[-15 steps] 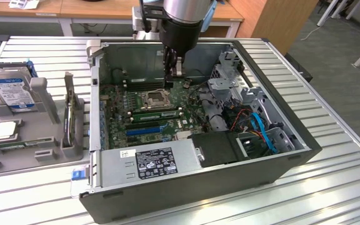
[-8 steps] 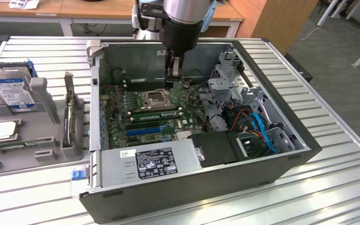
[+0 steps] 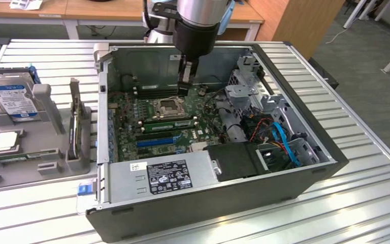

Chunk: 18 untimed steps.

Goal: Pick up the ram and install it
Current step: 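Press down the ram until it locks into place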

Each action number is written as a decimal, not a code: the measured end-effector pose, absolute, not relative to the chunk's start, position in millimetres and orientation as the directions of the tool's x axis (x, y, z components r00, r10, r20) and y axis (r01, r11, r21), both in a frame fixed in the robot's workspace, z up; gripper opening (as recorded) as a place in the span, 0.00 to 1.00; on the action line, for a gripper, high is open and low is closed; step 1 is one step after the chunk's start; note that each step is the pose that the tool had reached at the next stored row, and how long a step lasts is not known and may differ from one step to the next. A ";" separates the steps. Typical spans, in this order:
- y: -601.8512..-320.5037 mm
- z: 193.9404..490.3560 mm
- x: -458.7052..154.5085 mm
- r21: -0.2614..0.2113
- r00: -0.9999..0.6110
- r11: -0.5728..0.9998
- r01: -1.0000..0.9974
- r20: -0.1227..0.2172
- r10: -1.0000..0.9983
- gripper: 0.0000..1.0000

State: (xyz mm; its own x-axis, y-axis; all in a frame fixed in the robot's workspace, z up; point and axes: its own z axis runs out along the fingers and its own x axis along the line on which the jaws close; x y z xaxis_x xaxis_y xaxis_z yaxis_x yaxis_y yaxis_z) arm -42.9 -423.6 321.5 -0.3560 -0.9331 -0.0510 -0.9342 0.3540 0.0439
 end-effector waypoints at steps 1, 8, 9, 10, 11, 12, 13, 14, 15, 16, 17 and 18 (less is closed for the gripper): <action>-423.6 321.3 -42.9 0.044 -0.374 0.372 -0.927 -0.051 -0.926 0.10; -423.6 320.4 -42.9 0.044 -0.488 0.487 -0.872 -0.051 -0.871 0.10; -423.6 320.3 -42.9 0.044 -0.504 0.502 -0.864 -0.051 -0.862 0.10; -423.6 320.1 -42.9 0.044 -0.519 0.518 -0.854 -0.051 -0.853 0.10; -423.7 320.0 -42.9 0.044 -0.535 0.533 -0.845 -0.051 -0.843 0.10; -423.7 319.9 -42.9 0.044 -0.550 0.548 -0.835 -0.051 -0.834 0.10; -423.7 319.8 -42.9 0.044 -0.566 0.564 -0.825 -0.051 -0.823 0.10; -423.6 319.6 -42.9 0.044 -0.580 0.579 -0.814 -0.051 -0.813 0.10; -423.6 319.5 -42.9 0.044 -0.595 0.593 -0.804 -0.051 -0.802 0.10; -423.6 319.4 -42.9 0.044 -0.609 0.608 -0.793 -0.051 -0.791 0.10; -423.6 319.2 -42.9 0.044 -0.623 0.622 -0.782 -0.051 -0.780 0.10; -423.6 319.1 -42.9 0.044 -0.637 0.636 -0.771 -0.051 -0.769 0.10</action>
State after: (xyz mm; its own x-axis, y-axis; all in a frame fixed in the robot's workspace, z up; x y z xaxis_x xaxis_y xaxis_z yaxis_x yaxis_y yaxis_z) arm -42.9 -423.6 319.1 -0.6373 -0.7689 -0.0510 -0.7706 0.6358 0.0439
